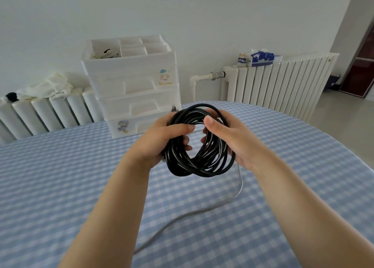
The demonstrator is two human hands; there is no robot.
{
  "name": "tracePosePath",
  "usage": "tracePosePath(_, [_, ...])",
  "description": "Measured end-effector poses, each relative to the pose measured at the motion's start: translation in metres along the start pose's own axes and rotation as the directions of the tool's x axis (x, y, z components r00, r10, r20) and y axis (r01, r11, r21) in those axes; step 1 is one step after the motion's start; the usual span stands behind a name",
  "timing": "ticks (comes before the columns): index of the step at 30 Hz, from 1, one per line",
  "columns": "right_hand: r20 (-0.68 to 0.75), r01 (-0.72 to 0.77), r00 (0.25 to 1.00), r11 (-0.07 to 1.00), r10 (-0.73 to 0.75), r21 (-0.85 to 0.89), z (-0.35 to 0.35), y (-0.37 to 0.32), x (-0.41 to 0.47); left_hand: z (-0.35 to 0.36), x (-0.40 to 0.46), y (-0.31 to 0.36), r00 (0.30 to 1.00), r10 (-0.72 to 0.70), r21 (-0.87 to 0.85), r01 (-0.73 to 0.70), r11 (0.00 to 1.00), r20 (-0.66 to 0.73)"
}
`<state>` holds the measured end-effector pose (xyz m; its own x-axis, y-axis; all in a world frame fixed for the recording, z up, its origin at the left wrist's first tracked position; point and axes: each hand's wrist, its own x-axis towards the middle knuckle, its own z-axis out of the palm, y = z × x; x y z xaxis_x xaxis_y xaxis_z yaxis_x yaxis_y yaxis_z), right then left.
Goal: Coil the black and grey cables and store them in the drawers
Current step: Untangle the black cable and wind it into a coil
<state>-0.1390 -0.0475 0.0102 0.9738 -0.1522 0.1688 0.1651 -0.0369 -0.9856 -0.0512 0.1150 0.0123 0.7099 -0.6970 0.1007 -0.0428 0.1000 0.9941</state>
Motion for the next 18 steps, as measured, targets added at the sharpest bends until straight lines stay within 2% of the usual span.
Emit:
tracePosePath(3, [-0.122,0.062,0.990,0.991,-0.077,-0.119,0.004,0.005,0.004,0.001,0.002,-0.001,0.995,0.045,0.061,-0.040,0.997,-0.086])
tracePosePath(6, [-0.210,0.071,0.972,0.985,-0.104,-0.160,0.007,0.011,0.007,0.004,0.002,-0.002,0.981,0.130,0.187,-0.102,0.977,-0.146])
tracePosePath(8, [-0.182,0.004,0.983,0.992,-0.027,-0.126,0.006,0.014,0.008,0.005,0.002,-0.002,0.973,0.178,0.229,-0.141,0.963,-0.150])
tracePosePath(10, [-0.095,-0.074,0.993,0.996,0.069,-0.047,0.004,0.014,0.008,0.004,0.001,-0.001,0.967,0.212,0.281,-0.165,0.945,-0.143])
tracePosePath(13, [-0.024,-0.090,0.996,0.994,0.089,-0.059,0.001,0.015,0.008,0.004,0.002,-0.002,0.965,0.224,0.318,-0.171,0.933,-0.139])
tracePosePath(16, [-0.171,-0.071,0.984,0.987,0.046,-0.145,0.002,0.021,0.013,0.007,0.004,-0.004,0.972,0.161,0.286,-0.107,0.952,-0.173])
tracePosePath(18, [-0.261,-0.056,0.965,0.989,0.019,-0.139,0.006,0.025,0.015,0.008,0.005,-0.003,0.974,0.108,0.325,-0.039,0.945,-0.199])
